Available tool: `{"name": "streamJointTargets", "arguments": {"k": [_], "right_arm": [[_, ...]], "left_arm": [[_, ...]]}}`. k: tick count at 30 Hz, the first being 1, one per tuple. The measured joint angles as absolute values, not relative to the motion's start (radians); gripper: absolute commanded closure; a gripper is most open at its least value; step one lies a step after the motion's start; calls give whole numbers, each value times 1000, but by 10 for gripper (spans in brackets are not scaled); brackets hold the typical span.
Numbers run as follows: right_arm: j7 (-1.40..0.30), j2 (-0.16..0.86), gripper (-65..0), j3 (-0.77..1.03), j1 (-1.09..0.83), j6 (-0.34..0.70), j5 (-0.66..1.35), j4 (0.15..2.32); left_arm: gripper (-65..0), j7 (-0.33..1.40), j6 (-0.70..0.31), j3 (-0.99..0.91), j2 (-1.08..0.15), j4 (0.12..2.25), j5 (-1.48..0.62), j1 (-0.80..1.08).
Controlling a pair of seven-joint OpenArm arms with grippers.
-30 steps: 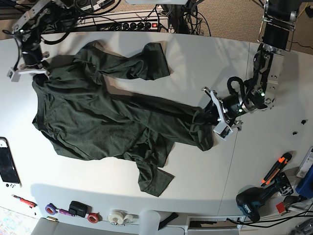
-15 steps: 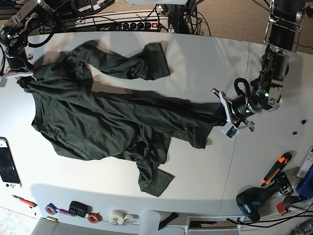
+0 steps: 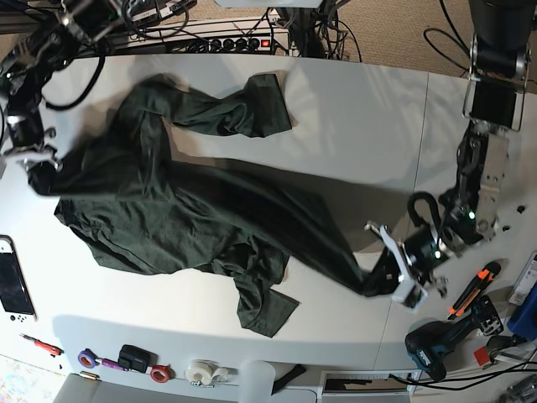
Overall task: Layout the t-shirt on the table in an organized manner, then fold the t-shirt properly
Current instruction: 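Lift and swing the shirt hem with the left gripper to flatten the body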
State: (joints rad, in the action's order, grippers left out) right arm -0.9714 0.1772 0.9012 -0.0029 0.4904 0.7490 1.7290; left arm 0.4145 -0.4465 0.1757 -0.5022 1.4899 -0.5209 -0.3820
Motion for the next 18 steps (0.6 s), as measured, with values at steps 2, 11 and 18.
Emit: {"name": "streamJointTargets", "arguments": {"k": [2, 11, 18], "right_arm": [[-972, 177, 0, 902, 45, 490, 749, 1729], [-930, 179, 0, 797, 213, 502, 682, 1729], [-1056, 178, 0, 697, 258, 622, 762, 1730]], "left_arm": [[0, 413, -448, 176, -503, 1490, -522, -419], [0, 290, -287, 176, -504, 1490, -408, -566], [0, 428, -313, 176, -510, 1494, -461, -591]]}}
